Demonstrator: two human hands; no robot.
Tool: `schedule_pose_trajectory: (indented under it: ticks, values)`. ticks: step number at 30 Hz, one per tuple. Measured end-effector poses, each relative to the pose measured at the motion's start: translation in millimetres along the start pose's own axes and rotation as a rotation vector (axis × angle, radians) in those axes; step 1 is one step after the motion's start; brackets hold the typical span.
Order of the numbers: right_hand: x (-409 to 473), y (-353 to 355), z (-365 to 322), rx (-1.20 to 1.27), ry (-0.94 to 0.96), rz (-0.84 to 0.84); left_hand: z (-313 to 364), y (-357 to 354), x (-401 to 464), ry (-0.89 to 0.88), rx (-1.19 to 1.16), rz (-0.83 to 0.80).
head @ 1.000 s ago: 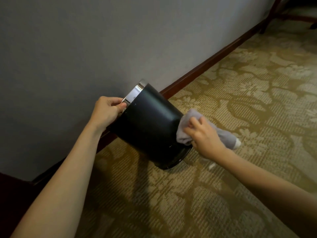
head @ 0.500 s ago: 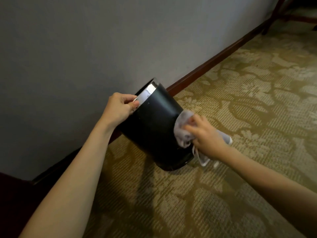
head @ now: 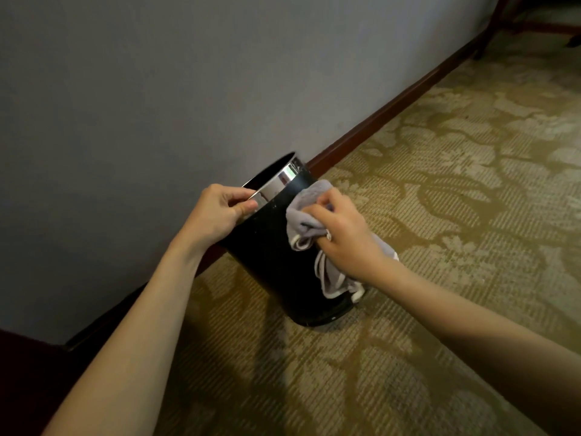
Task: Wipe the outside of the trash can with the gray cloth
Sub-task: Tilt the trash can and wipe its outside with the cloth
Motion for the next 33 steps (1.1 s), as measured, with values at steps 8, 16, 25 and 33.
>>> schedule_pose_trajectory:
  ticks: [8,16,25,33]
  values:
    - [-7,11,81,0.144,-0.556,0.014,-3,10,-16,0.049,-0.042,-0.072]
    - [15,15,3,0.278,-0.059,0.099,-7,24,-34,0.041,-0.037,-0.103]
    - [7,6,80,0.224,-0.525,0.001,-10,30,-43,0.036,0.002,-0.114]
    - [15,26,52,0.228,-0.361,0.106,-1,20,-40,-0.001,-0.005,-0.179]
Point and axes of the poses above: each hand's wrist, its own x-axis towards the middle knuckle, its own y-axis out of the back of the hand, z = x × y, the point moved 5 cm from there along x, towards the middle knuckle, and after that the axes turned 5 degrees about y, right-handed, at the moved point
